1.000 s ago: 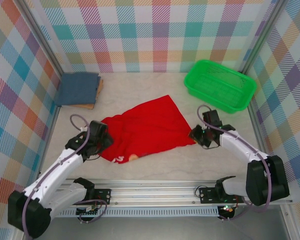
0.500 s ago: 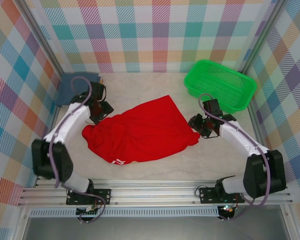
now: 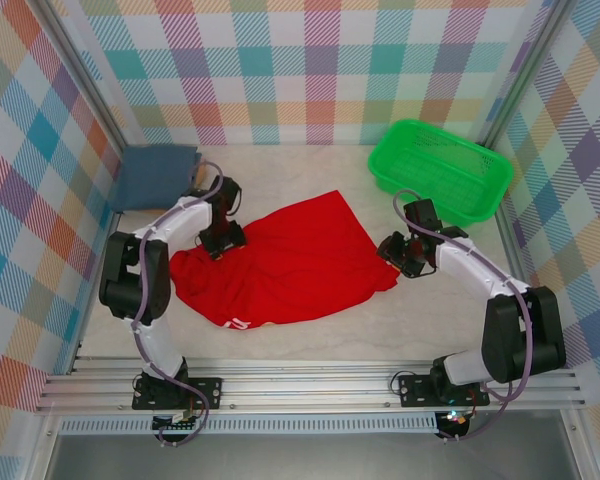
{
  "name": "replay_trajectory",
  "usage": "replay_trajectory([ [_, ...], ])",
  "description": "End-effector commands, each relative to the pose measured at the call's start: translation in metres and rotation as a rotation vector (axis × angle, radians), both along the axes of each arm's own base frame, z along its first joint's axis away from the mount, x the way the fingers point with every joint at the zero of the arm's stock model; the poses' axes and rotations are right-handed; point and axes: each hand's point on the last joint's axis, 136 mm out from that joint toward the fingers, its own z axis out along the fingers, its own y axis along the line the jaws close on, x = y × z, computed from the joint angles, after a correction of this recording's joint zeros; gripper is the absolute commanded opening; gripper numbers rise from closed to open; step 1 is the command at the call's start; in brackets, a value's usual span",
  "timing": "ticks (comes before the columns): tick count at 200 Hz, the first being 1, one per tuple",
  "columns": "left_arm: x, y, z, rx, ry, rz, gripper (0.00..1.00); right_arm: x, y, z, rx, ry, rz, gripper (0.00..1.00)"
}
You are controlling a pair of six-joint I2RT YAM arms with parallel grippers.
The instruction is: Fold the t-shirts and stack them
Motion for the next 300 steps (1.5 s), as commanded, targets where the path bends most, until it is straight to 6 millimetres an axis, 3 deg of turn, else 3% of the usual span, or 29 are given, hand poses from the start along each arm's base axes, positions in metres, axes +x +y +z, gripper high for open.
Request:
replay_trajectory([
  [1,-0.008,-0.009,-0.008,-0.02,0.035,-0.045,0.18,0.01,0.008,0.004,0.002,-0.01,0.06,0.44],
  [17,-0.01,-0.014,0.0,-0.016,0.012,-0.068,0.0,0.022,0.03,0.015,-0.019,-0.063,0.165,0.44],
  [41,-0.02,-0.015,0.034,-0.02,-0.067,-0.051,0.0,0.04,0.081,0.016,-0.011,-0.09,0.326,0.44],
  [60,-0.035,-0.019,0.059,-0.033,-0.125,-0.059,0.0,0.052,0.137,0.004,0.049,-0.098,0.431,0.43],
  [80,-0.053,-0.023,0.07,-0.069,-0.139,-0.047,0.0,0.066,0.189,-0.013,0.126,-0.086,0.476,0.42],
  [102,-0.07,-0.024,0.078,-0.102,-0.16,-0.033,0.0,0.085,0.225,-0.034,0.163,-0.048,0.455,0.41],
  [121,-0.082,-0.028,0.091,-0.147,-0.198,-0.035,0.0,0.103,0.236,-0.054,0.183,-0.002,0.384,0.4],
  [133,-0.088,-0.03,0.099,-0.181,-0.223,-0.038,0.0,0.112,0.232,-0.068,0.154,0.034,0.329,0.38],
  [160,-0.094,-0.032,0.121,-0.235,-0.311,-0.044,0.0,0.142,0.198,-0.092,0.062,0.084,0.164,0.32],
  [184,-0.071,-0.023,0.14,-0.217,-0.378,-0.019,0.0,0.181,0.174,-0.099,0.104,0.089,0.036,0.3],
  [206,-0.021,-0.008,0.163,-0.24,-0.439,0.05,0.0,0.23,0.174,-0.068,0.146,-0.032,0.045,0.29],
  [229,0.03,0.01,0.232,-0.213,-0.606,0.074,0.0,0.261,0.188,-0.019,0.157,-0.135,0.134,0.29],
  [248,0.047,0.014,0.3,-0.179,-0.748,0.021,0.0,0.268,0.194,0.021,0.173,-0.204,0.18,0.29],
  [261,0.042,0.01,0.336,-0.193,-0.823,-0.008,0.0,0.265,0.19,0.047,0.166,-0.248,0.187,0.31],
  [274,0.023,0.001,0.349,-0.221,-0.845,-0.035,0.0,0.258,0.182,0.076,0.153,-0.305,0.185,0.34],
  [288,-0.014,-0.008,0.335,-0.242,-0.801,-0.052,0.0,0.246,0.172,0.101,0.142,-0.363,0.178,0.38],
  [300,-0.054,-0.019,0.305,-0.257,-0.738,-0.083,0.0,0.231,0.162,0.114,0.132,-0.388,0.18,0.39],
])
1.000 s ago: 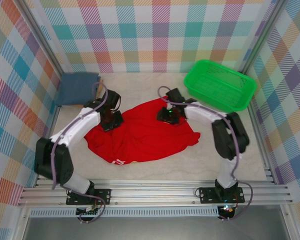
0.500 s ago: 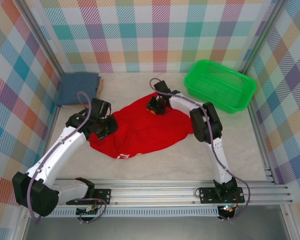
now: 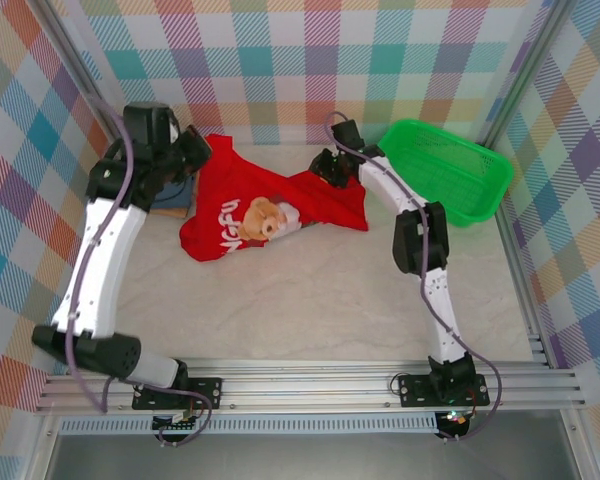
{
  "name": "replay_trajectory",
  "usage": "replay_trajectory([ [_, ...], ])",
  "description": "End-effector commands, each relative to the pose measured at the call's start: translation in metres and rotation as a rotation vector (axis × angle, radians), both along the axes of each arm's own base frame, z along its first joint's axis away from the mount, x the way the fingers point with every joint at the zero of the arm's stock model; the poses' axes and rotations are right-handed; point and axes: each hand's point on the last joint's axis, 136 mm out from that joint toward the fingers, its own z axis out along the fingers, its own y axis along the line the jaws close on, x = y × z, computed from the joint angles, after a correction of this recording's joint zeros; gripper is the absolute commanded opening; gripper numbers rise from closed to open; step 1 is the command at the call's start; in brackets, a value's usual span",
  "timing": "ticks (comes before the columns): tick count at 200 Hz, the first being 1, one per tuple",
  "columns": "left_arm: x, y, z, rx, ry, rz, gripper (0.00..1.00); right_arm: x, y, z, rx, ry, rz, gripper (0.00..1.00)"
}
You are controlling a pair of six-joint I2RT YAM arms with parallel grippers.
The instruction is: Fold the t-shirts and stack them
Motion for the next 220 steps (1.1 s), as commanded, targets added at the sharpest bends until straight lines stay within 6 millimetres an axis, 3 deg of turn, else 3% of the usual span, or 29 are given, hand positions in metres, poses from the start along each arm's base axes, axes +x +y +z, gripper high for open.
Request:
replay_trajectory([
  [1,-0.077,-0.015,-0.04,0.028,0.112,-0.083,0.0,-0.023,-0.012,0.07,-0.012,-0.145,0.018,0.39],
  [17,-0.136,-0.008,-0.106,0.022,0.245,-0.074,0.0,-0.049,-0.024,0.074,-0.036,-0.136,0.026,0.4],
  [36,-0.197,0.025,-0.197,0.09,0.438,0.001,0.0,-0.087,-0.044,0.062,-0.074,-0.088,0.011,0.39],
  [48,-0.214,0.047,-0.234,0.148,0.477,0.071,0.0,-0.115,-0.056,0.048,-0.105,-0.05,0.006,0.38],
  [59,-0.211,0.054,-0.251,0.177,0.462,0.106,0.0,-0.141,-0.067,0.03,-0.134,0.004,-0.001,0.37],
  [86,-0.18,0.045,-0.271,0.218,0.494,0.143,0.0,-0.193,-0.1,-0.011,-0.216,0.131,-0.056,0.34],
  [109,-0.159,0.045,-0.273,0.26,0.51,0.19,0.0,-0.205,-0.129,-0.034,-0.282,0.155,-0.128,0.33],
  [146,-0.147,0.061,-0.259,0.328,0.512,0.244,0.0,-0.188,-0.156,-0.066,-0.309,0.217,-0.19,0.35],
  [220,-0.147,0.065,-0.26,0.303,0.523,0.234,0.0,-0.153,-0.137,-0.1,-0.238,0.273,-0.194,0.31],
])
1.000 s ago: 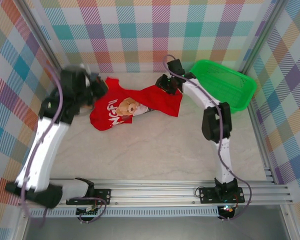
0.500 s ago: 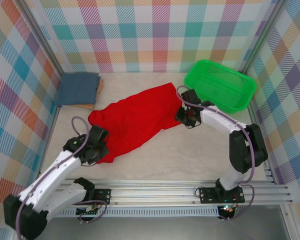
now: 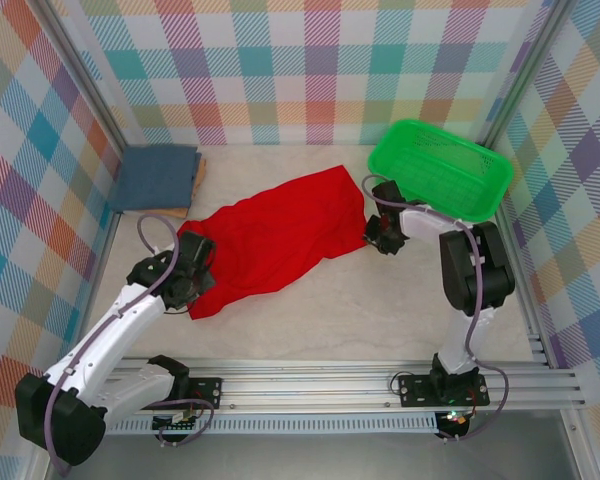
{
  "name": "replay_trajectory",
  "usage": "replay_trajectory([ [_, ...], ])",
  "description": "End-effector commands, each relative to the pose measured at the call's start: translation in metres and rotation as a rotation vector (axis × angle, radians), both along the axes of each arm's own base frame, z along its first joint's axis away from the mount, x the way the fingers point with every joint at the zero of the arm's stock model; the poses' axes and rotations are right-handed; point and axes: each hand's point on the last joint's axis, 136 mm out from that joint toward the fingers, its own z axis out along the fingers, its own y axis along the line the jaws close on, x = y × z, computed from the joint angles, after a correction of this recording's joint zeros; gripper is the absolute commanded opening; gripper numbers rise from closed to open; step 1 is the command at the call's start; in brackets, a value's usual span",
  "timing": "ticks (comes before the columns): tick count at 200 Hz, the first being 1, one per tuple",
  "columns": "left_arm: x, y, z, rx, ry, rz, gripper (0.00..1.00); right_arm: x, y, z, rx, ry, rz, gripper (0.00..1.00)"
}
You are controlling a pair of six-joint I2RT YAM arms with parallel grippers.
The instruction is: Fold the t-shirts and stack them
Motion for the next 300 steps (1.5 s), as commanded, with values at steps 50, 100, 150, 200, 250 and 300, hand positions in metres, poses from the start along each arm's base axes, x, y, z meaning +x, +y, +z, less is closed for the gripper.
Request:
replay_trajectory([
  [50,0.012,0.002,0.008,0.02,-0.016,-0.023,0.0,0.029,0.018,-0.006,0.055,-0.037,-0.004,0.16],
  [100,0.025,0.008,0.024,0.034,-0.052,-0.002,0.0,0.043,0.015,0.053,0.056,-0.176,-0.005,0.0],
  [150,0.069,0.044,0.09,0.046,-0.163,0.091,0.0,0.064,0.016,0.159,0.086,-0.314,0.035,0.0],
  [200,0.09,0.057,0.165,0.049,-0.317,0.115,0.0,0.058,0.004,0.202,0.092,-0.355,0.027,0.0],
  [250,0.036,0.042,0.115,-0.079,-0.213,0.108,0.0,-0.009,-0.031,0.168,-0.006,-0.26,-0.032,0.0],
  [300,-0.05,-0.012,-0.017,-0.282,0.093,0.025,0.0,-0.107,-0.064,0.056,-0.082,0.094,-0.136,0.31],
])
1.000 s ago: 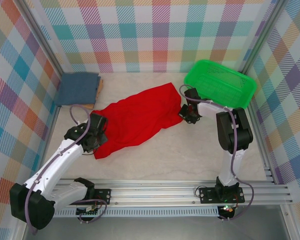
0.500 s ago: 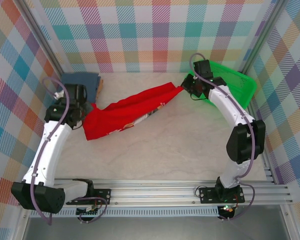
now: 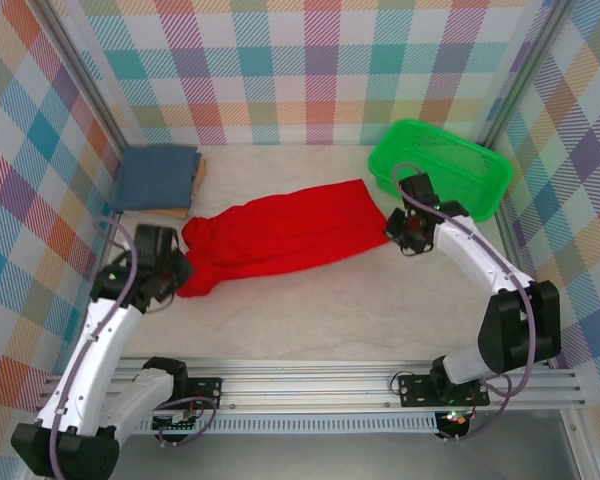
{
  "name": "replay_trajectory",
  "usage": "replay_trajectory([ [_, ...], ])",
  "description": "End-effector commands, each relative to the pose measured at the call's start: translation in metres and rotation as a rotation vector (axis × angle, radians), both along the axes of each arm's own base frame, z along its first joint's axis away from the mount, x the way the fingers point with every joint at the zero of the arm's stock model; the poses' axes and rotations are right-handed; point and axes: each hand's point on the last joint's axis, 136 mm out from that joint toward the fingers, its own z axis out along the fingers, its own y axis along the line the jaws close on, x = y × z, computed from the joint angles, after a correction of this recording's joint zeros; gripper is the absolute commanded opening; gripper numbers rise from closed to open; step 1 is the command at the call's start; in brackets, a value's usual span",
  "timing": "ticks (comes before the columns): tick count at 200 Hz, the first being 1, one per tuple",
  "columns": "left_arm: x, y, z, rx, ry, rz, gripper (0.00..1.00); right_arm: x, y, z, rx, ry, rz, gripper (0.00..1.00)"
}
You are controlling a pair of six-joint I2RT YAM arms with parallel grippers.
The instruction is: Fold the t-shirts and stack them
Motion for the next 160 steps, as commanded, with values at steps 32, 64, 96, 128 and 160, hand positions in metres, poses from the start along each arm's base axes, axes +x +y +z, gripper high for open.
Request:
replay_trajectory([
  [32,-0.044,-0.021,-0.067,-0.075,0.179,-0.049,0.0,-0.041,-0.022,-0.026,-0.022,0.09,-0.116,0.4],
  [64,-0.033,-0.021,-0.066,-0.046,0.194,-0.062,0.0,-0.025,-0.011,-0.029,0.014,0.082,-0.098,0.37],
  [96,-0.029,-0.018,-0.065,-0.031,0.181,-0.049,0.0,0.007,0.011,-0.033,0.101,0.023,-0.08,0.34],
  [128,-0.027,-0.018,-0.065,-0.027,0.182,-0.049,0.0,0.037,0.032,-0.036,0.091,0.027,-0.052,0.34],
  [160,-0.024,-0.016,-0.063,-0.017,0.167,-0.044,0.0,0.045,0.036,-0.046,0.044,0.09,-0.179,0.34],
])
